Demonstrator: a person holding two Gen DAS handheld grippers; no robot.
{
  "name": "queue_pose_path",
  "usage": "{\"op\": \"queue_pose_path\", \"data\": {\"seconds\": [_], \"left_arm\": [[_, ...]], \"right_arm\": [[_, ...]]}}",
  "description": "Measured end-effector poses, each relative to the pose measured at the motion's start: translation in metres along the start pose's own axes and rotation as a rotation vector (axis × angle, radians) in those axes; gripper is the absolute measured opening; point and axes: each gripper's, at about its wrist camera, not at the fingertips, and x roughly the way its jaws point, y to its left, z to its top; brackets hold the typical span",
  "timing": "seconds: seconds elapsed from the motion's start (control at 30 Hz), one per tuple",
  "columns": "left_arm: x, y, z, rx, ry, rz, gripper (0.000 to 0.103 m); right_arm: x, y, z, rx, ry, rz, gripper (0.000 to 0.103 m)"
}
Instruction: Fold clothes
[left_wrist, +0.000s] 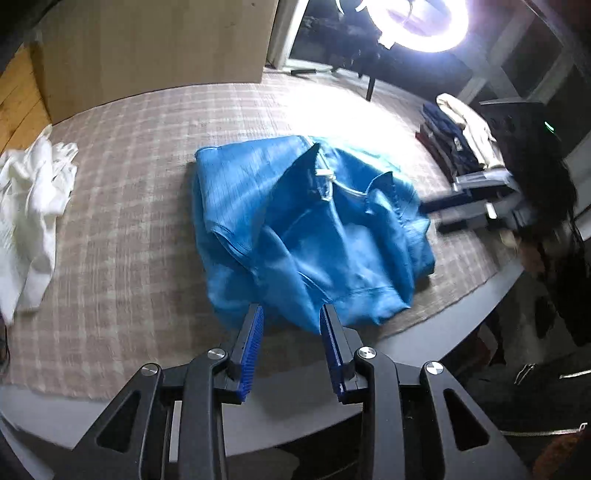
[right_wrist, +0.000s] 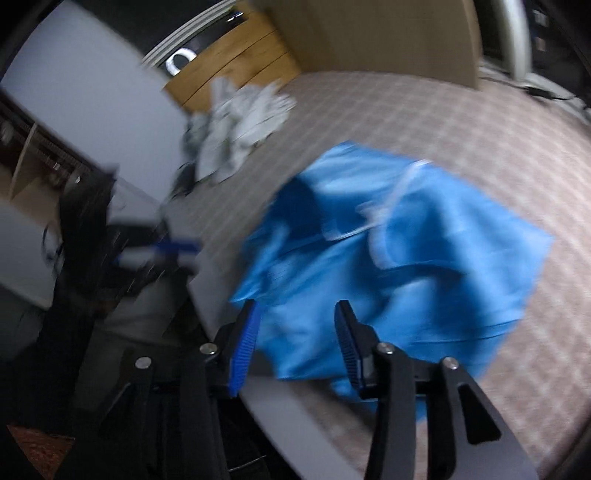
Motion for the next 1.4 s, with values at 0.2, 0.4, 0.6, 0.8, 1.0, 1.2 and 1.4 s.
{"op": "queue_pose_path", "data": {"seconds": [0.2, 0.4, 0.6, 0.8, 1.0, 1.2, 1.4], "left_arm": [[0.04, 0.002, 0.037, 0.179, 0.072, 0.019, 0.037], [0.061, 0.007, 0.069, 0.338, 0.112, -0.042, 0.043], [0.058, 0.027, 0.083, 0.386, 0.13, -0.136, 0.043], [0.037, 0.033, 0.052, 0.343, 0.107, -0.142, 0.043], [0.023, 0.007, 0.029, 0.228, 0.059, -0.127, 0.043], [0.05, -0.026, 0.025, 0.14, 0.09, 0.009, 0.042], [0.077, -0.027, 0.022, 0.065, 0.138, 0.192, 0.04]], "right_arm": [[0.055, 0.043, -0.01, -0.102, 0.065, -0.119, 0.043], [0.078, 0.046, -0.025, 0.037, 0.074, -0.228, 0.043], [0.057, 0.039, 0.007, 0.069, -0.115, -0.346, 0.043], [0.063, -0.003, 0.058, 0.017, -0.068, -0.406, 0.043], [0.078, -0.028, 0.08, -0.079, 0.036, -0.242, 0.051], [0.099, -0.042, 0.089, -0.124, 0.177, -0.091, 0.051], [0.105, -0.035, 0.095, -0.232, 0.238, -0.008, 0.051]]}}
